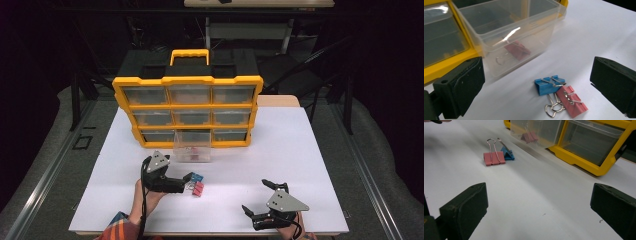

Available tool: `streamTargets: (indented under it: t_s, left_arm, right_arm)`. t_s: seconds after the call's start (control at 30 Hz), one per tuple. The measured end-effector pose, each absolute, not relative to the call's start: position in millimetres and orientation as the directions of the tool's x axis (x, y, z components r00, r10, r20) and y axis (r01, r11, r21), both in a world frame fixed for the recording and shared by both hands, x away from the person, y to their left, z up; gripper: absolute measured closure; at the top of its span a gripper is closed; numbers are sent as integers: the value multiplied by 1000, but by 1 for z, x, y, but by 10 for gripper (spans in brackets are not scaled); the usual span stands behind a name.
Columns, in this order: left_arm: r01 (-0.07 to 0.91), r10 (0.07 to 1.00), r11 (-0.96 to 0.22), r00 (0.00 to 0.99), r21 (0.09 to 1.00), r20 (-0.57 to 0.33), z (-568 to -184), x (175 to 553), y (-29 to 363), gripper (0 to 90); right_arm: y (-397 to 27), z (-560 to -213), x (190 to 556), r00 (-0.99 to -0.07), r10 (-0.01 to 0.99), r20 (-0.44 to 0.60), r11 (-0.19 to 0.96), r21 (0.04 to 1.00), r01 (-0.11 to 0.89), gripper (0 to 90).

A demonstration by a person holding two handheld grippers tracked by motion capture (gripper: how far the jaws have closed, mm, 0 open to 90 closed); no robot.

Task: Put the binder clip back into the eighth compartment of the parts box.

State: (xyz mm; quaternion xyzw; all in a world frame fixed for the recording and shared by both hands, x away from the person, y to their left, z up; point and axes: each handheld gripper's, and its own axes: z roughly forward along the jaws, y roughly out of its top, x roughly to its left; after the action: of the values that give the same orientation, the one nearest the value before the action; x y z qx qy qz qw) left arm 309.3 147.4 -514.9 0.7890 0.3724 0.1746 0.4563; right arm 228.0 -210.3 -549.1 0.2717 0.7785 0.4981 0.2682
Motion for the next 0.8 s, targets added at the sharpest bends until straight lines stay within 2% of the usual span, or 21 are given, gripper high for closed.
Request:
streamTargets:
  t_s: [0.23,0.37,0.43,0.5,0.8]
  left_arm:
    - [451,744,-340,666,825,-57,-521,310,135,11]
    - [459,739,-351,671,816,-59,-525,311,133,157]
    - [470,737,-356,673,808,-66,-527,313,132,189]
    - [476,730,-364,680,801,-73,-529,315,131,262]
    - [489,717,-388,692,781,-77,-538,320,123,413]
  right_arm:
    - [-209,-551,230,-709,689,-150,363,918,158,7]
    - [-209,-550,228,-710,688,-149,363,918,158,7]
    - [-209,-549,228,-711,687,-151,362,919,155,7]
    - [-208,-551,230,-712,686,-149,365,917,159,7]
    - [-209,-550,229,-713,686,-147,367,916,164,7]
